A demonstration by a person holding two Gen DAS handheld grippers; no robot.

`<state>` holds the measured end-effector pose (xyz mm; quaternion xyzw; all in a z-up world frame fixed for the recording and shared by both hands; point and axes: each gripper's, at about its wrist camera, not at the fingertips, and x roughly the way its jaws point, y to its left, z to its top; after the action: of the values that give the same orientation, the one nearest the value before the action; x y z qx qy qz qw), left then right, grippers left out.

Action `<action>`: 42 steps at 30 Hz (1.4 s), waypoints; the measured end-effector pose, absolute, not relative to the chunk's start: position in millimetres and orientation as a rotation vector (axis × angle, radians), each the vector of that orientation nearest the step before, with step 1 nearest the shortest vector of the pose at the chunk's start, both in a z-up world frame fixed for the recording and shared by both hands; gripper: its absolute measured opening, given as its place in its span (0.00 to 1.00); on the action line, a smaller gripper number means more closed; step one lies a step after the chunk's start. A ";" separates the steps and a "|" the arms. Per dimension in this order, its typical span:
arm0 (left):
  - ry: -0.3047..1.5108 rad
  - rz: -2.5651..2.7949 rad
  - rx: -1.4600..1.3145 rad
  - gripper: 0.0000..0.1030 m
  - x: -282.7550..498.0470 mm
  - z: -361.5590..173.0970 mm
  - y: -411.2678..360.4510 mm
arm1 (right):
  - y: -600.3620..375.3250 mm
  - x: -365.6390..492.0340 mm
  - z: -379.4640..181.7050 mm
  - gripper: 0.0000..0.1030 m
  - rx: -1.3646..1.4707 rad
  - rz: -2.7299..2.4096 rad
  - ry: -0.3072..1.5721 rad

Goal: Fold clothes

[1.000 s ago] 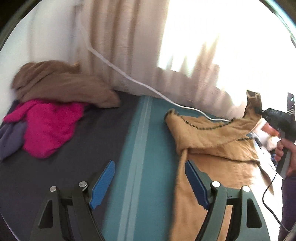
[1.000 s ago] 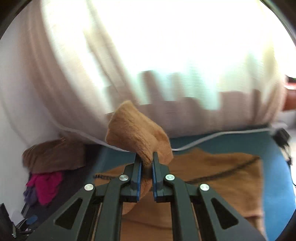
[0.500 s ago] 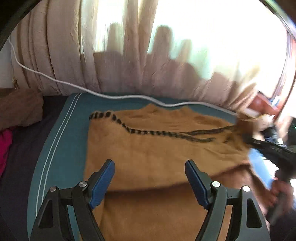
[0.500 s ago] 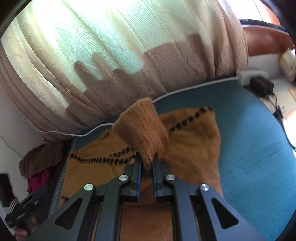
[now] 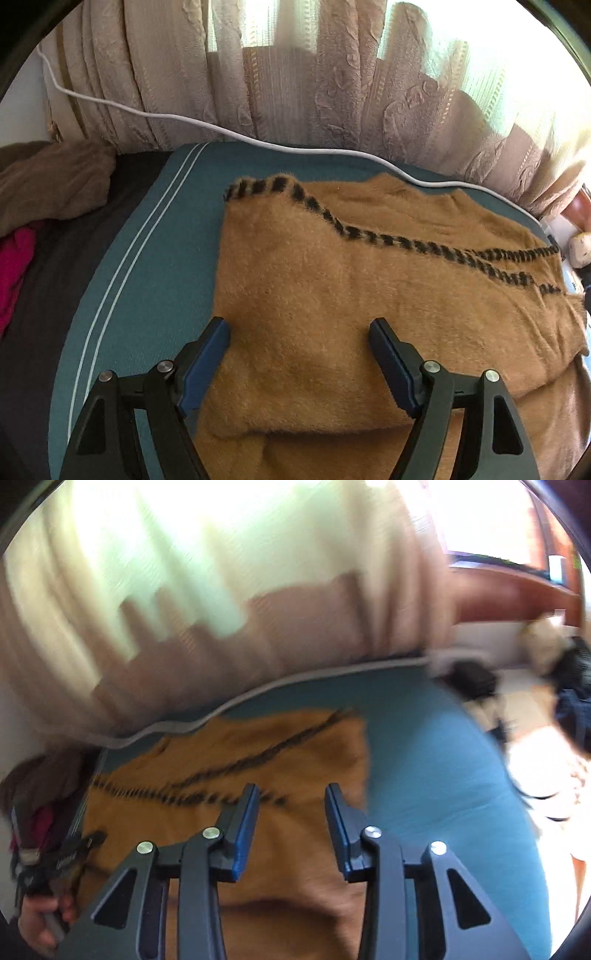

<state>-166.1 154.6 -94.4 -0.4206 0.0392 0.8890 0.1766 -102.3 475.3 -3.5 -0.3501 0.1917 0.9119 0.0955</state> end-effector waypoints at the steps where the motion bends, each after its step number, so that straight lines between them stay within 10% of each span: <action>1: 0.111 2.517 -1.194 0.79 -167.5 -95.1 154.6 | 470.4 -108.3 -12.1 0.41 -1.112 2.695 0.545; 11: 0.051 2.428 -1.251 0.84 -161.7 -86.1 136.6 | 453.2 -97.4 -8.5 0.41 -1.244 2.682 0.417; 18: 0.164 2.289 -1.188 0.84 -96.8 -73.4 113.3 | 394.1 -36.7 -1.1 0.66 -1.404 2.778 0.238; 42: 0.321 2.254 -1.144 0.84 22.0 -81.1 52.6 | 333.9 58.5 -13.4 0.76 -1.454 2.757 0.199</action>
<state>22.0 52.6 -81.1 -0.4294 0.1206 0.8458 0.2926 58.5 333.9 -13.4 -0.4655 0.0636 0.8827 0.0091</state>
